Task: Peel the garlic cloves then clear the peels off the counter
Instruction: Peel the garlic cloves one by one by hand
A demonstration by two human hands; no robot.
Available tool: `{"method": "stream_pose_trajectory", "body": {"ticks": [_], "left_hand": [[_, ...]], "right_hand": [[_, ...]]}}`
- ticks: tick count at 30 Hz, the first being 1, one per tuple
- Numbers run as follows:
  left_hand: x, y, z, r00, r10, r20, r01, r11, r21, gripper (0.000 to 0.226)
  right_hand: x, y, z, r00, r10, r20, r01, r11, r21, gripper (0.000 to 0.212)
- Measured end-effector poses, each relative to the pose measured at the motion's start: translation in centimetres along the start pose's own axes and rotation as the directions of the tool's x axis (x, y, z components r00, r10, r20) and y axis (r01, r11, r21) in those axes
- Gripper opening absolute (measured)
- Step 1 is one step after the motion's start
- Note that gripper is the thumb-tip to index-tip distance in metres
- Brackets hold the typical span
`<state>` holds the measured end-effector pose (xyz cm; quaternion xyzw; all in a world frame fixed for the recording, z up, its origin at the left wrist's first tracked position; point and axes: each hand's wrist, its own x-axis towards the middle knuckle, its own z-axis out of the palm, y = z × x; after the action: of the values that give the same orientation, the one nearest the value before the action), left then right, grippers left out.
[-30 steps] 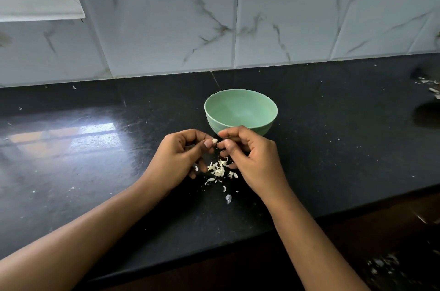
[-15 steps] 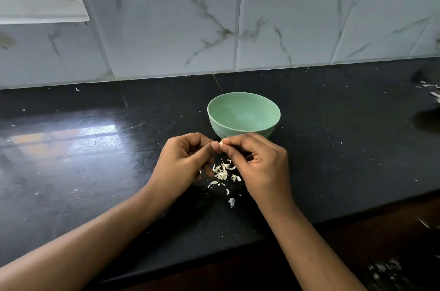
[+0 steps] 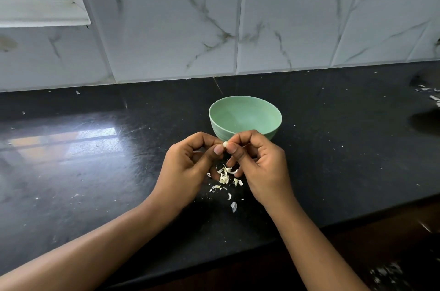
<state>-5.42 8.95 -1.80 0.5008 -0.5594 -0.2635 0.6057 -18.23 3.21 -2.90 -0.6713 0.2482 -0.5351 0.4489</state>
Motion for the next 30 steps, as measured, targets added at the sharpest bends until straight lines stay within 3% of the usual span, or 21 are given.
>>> {"method": "stream_pose_trajectory", "body": {"ticks": [3,12,15,18,25,30], "left_hand": [[0.0,0.1,0.0,1.000,0.008,0.000,-0.008,1.000,0.029,0.007],[-0.1,-0.6,-0.2,1.000,-0.004,-0.012,0.006,0.992,0.122,0.014],[0.0,-0.7,-0.1,1.000,0.008,0.000,-0.008,0.993,0.121,0.016],[0.1,-0.8,-0.2,0.999,-0.028,0.030,0.025,0.997,0.074,0.017],[0.2,-1.2,-0.2,0.989,-0.129,0.078,0.134,0.989,-0.059,0.022],[0.2,-0.7,0.0,0.968,-0.212,0.136,0.235,0.954,-0.186,0.017]], "right_hand": [[0.0,0.0,-0.2,0.995,0.066,0.072,-0.073,0.992,0.098,0.008],[0.1,0.9,-0.3,0.994,-0.026,0.106,0.043,0.987,-0.157,0.014],[0.0,0.6,-0.4,0.987,0.034,0.158,-0.018,0.995,-0.097,0.014],[0.1,0.5,-0.6,0.977,0.067,0.202,-0.060,0.997,-0.039,0.013],[0.2,0.9,-0.6,0.981,-0.081,0.178,0.121,0.966,-0.230,0.009],[0.2,0.9,-0.6,0.977,-0.083,0.197,0.127,0.967,-0.221,0.012]]}}
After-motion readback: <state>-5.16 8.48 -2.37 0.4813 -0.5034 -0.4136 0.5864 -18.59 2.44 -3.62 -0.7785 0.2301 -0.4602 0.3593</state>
